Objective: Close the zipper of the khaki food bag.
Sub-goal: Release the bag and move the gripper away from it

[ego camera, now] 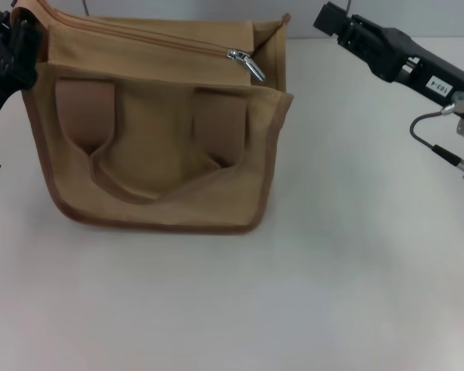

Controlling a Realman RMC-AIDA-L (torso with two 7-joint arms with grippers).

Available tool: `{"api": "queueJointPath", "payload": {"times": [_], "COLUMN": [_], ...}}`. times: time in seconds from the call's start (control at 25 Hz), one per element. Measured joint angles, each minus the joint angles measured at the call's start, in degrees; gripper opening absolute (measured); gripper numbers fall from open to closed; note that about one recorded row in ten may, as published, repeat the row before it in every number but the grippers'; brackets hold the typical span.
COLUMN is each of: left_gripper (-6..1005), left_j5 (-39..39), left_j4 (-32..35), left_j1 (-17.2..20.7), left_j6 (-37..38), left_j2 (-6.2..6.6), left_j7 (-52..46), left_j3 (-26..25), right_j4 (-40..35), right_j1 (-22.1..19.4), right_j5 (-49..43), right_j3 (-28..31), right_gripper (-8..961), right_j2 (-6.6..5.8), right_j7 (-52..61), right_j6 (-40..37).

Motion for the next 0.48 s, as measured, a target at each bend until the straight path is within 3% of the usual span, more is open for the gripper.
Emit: {"api": "queueJointPath", "payload": {"times": [0.24,0.48], "left_gripper": [143,263], "left_j5": [-0.23,0.51], "left_j4": [0.30,3.74], "left_j1": [1.21,6.79], "left_j6": [1.51,1.59], "left_j2": [0.02,0.34], "left_j7": [0.52,0.87], "left_j3": [-0.27,0.14], "right_j4": [2.65,3.60], "right_j1": [0.47,-0.62], "right_j5": [-0.32,-1.11], "right_j3": [-0.75,-3.06], "right_gripper": [290,466], "right_j2": [-0.01,0.06], "right_j7": [-3.51,-8.03], "right_j6": [-0.92,-1.37]}}
